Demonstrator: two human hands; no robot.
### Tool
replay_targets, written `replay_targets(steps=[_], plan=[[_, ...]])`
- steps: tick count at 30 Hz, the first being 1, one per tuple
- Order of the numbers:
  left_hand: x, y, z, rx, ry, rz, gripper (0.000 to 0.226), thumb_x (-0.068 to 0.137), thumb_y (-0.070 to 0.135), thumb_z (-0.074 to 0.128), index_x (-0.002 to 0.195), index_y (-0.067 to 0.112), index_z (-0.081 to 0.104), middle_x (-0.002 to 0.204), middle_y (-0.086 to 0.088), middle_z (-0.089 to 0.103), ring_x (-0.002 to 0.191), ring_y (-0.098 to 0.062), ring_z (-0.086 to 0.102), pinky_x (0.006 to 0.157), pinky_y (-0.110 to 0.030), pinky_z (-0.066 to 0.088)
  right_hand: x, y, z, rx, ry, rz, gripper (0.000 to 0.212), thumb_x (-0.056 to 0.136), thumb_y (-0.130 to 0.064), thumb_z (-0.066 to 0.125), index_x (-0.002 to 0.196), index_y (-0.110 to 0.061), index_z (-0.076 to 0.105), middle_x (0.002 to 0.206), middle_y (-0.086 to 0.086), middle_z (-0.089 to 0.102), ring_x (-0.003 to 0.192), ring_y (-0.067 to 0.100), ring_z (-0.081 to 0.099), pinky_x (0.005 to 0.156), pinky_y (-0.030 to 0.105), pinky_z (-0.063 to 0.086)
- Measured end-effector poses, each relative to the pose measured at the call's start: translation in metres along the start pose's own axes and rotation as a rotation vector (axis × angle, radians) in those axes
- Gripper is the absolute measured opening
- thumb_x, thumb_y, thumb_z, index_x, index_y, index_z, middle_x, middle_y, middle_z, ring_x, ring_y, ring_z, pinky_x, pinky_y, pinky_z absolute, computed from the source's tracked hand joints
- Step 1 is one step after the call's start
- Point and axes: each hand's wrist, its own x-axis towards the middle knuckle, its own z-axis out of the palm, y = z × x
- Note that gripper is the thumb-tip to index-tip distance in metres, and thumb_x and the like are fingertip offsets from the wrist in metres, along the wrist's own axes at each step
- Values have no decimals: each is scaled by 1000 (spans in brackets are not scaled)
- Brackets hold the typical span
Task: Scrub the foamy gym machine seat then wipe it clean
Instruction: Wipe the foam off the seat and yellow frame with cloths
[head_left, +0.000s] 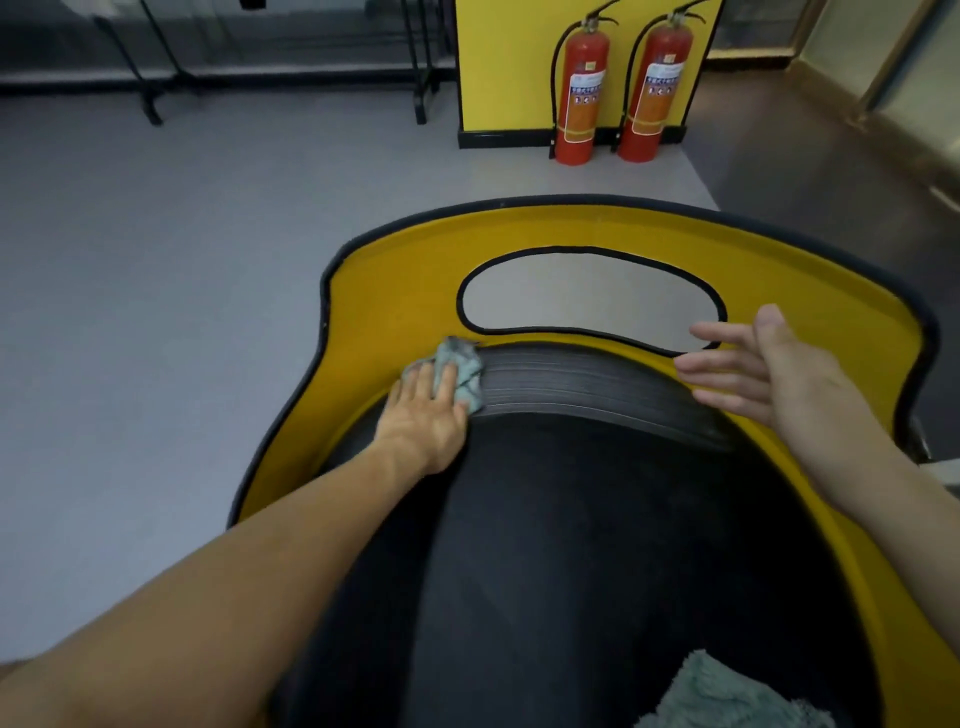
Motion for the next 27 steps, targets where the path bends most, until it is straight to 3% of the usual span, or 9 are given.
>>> replay_targets(steps=[5, 9, 13, 16, 20, 23, 27], plan=[[-65, -51, 26, -62, -21, -130, 64, 106, 43, 12, 160, 14, -9, 168, -18, 0, 155, -31, 1, 126, -45, 4, -9, -12, 10, 8, 24, 15, 58, 106, -56, 18, 125, -25, 64, 105, -3, 76, 98, 5, 72, 78, 17, 58], [-111, -62, 40, -24, -9, -204, 67, 106, 44, 13, 160, 12, -10, 167, -21, 4, 154, -33, 7, 125, -45, 5, -20, -13, 4, -34, 14, 9, 57, 107, -55, 18, 127, -26, 63, 108, -3, 74, 100, 6, 71, 86, 24, 57], [-97, -43, 37, 42, 36, -242, 69, 105, 41, 20, 159, 3, -1, 159, -32, 13, 147, -44, 17, 122, -52, 10, -32, -5, -19, -11, 24, 43, 60, 107, -54, 19, 130, -21, 63, 109, 1, 74, 101, 9, 72, 86, 24, 58], [-56, -19, 31, -5, 94, -216, 68, 104, 41, 31, 159, 4, 14, 158, -32, 19, 146, -47, 19, 121, -53, 12, -41, 3, -39, 4, 37, 55, 61, 103, -58, 20, 128, -22, 63, 111, 2, 75, 103, 12, 72, 94, 33, 57], [5, 40, 18, -33, 123, -127, 67, 104, 42, 32, 159, 7, 17, 161, -27, 18, 149, -45, 15, 122, -51, 8, -55, 12, -64, 102, 41, 101, 69, 90, -66, 25, 124, -21, 65, 109, 5, 77, 105, 18, 72, 100, 44, 56], [25, 113, 13, 21, 100, 82, 67, 105, 39, 21, 159, 2, 7, 162, -31, 9, 151, -43, 8, 123, -51, 3, -68, 14, -83, 246, 52, 146, 70, 96, -63, 22, 126, -16, 64, 112, 10, 76, 108, 22, 72, 95, 39, 58], [0, 215, 6, 83, 110, 350, 66, 106, 38, 18, 158, 0, 6, 162, -31, 10, 151, -41, 9, 123, -49, 4, -77, 11, -102, 326, 92, 145, 71, 104, -58, 16, 128, -12, 63, 114, 14, 75, 108, 24, 72, 91, 36, 59]])
